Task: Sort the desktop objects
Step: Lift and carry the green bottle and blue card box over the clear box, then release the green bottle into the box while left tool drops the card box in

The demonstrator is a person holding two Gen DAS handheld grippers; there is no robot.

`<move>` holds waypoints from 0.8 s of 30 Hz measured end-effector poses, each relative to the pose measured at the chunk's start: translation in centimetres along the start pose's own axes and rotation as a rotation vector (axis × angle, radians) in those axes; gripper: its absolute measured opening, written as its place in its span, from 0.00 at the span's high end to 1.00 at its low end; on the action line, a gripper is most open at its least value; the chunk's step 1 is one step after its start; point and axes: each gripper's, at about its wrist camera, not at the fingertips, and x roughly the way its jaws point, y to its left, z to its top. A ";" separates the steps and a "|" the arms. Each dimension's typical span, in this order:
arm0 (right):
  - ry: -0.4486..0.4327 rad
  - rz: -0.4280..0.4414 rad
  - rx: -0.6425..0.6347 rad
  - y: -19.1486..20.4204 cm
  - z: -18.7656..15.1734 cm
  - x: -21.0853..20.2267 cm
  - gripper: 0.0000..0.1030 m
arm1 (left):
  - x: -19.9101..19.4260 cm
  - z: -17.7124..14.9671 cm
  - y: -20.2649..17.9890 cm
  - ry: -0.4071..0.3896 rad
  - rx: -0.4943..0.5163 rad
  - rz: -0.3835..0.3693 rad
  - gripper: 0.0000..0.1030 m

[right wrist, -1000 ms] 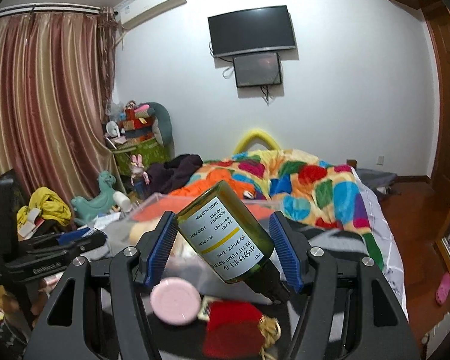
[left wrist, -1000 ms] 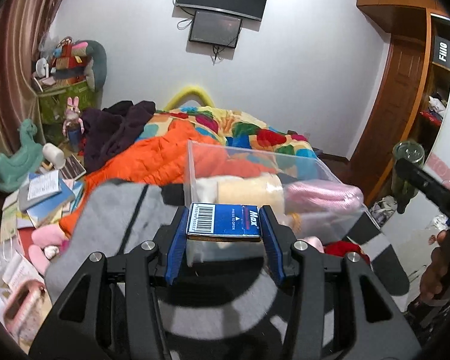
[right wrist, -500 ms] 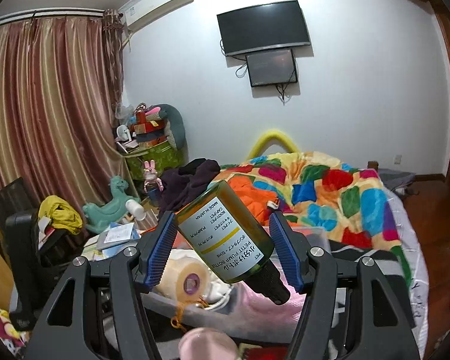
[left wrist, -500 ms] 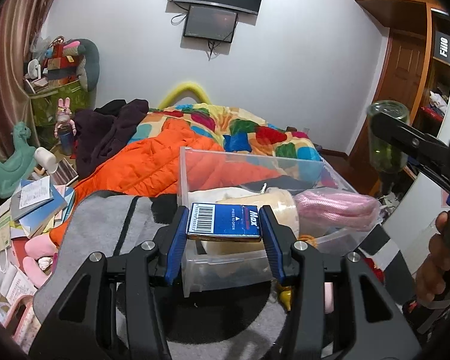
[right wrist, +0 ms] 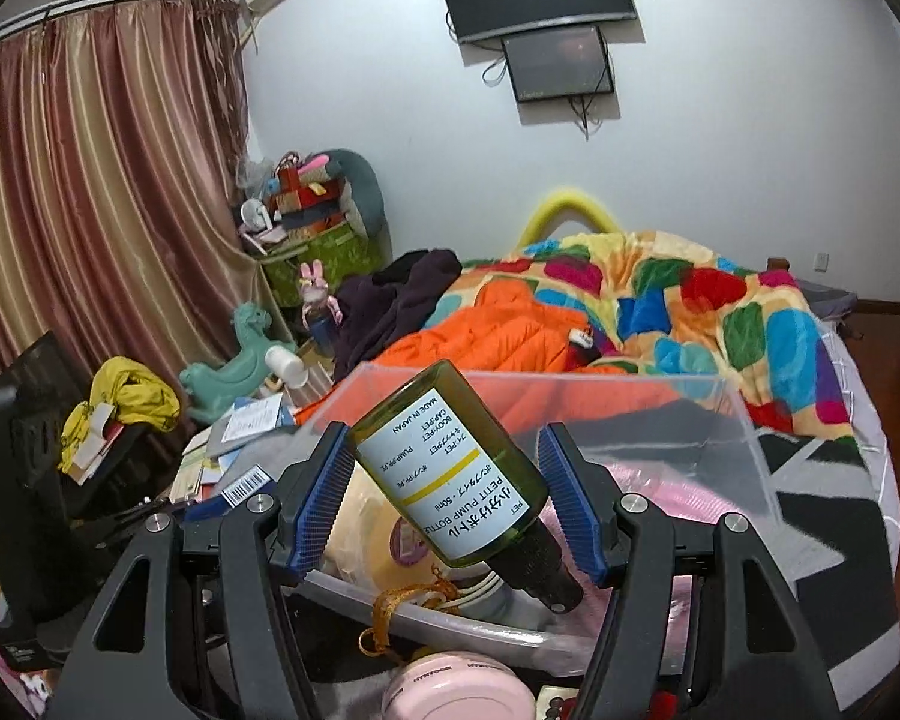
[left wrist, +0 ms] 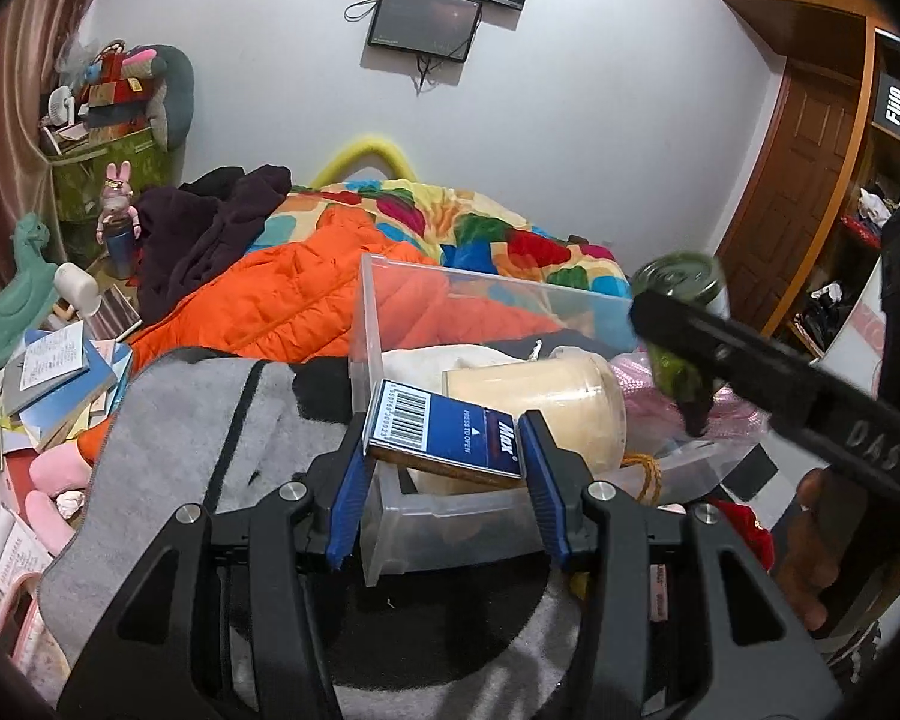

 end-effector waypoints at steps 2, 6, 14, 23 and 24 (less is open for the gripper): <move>0.024 0.010 0.012 -0.3 -0.3 0.6 0.42 | 0.0 0.0 0.0 -0.001 -0.001 0.007 0.52; 0.052 -0.021 0.002 -0.6 -0.7 1.4 0.42 | -0.3 0.1 0.0 0.001 0.002 0.002 0.49; 0.064 -0.017 0.037 -1.4 -0.7 0.5 0.41 | -1.0 -0.2 -0.9 -0.011 0.027 0.015 0.43; -0.024 -0.049 0.006 -1.3 -1.4 -4.4 0.27 | -4.0 -0.7 -1.9 -0.049 0.042 -0.001 0.34; -0.030 -0.055 0.003 -1.3 -1.5 -4.8 0.26 | -4.3 -0.8 -2.0 -0.055 0.042 -0.001 0.32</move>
